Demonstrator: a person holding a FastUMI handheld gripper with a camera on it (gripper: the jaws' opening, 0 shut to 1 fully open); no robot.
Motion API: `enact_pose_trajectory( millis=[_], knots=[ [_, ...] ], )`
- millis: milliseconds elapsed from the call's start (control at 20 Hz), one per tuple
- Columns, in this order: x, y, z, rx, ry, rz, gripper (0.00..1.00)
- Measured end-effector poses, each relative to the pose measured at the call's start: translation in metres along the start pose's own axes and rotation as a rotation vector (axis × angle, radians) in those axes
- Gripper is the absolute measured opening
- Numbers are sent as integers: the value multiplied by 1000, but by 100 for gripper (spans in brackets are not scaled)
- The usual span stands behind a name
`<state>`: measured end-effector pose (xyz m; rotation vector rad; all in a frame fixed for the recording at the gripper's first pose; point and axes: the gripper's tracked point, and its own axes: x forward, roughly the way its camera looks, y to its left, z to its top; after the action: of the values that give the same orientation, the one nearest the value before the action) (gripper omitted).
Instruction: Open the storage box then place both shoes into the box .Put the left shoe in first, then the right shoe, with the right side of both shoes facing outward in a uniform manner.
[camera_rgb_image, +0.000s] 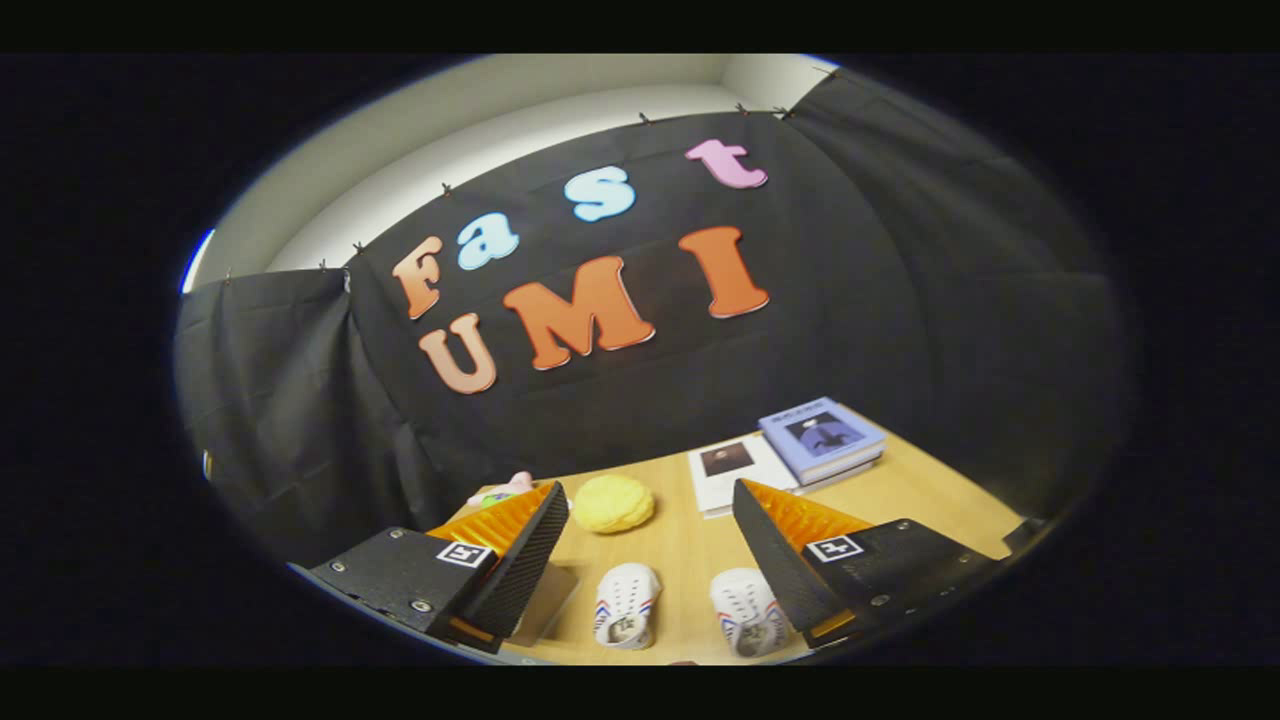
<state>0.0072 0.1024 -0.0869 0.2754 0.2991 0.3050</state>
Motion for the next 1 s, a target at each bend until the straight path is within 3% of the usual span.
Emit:
enact_pose_trajectory(
  millis=[300,1000],
  knots=[
    [22,49,-93,110,250,175,98],
    [51,120,-218,400,591,391,98]
  ],
)
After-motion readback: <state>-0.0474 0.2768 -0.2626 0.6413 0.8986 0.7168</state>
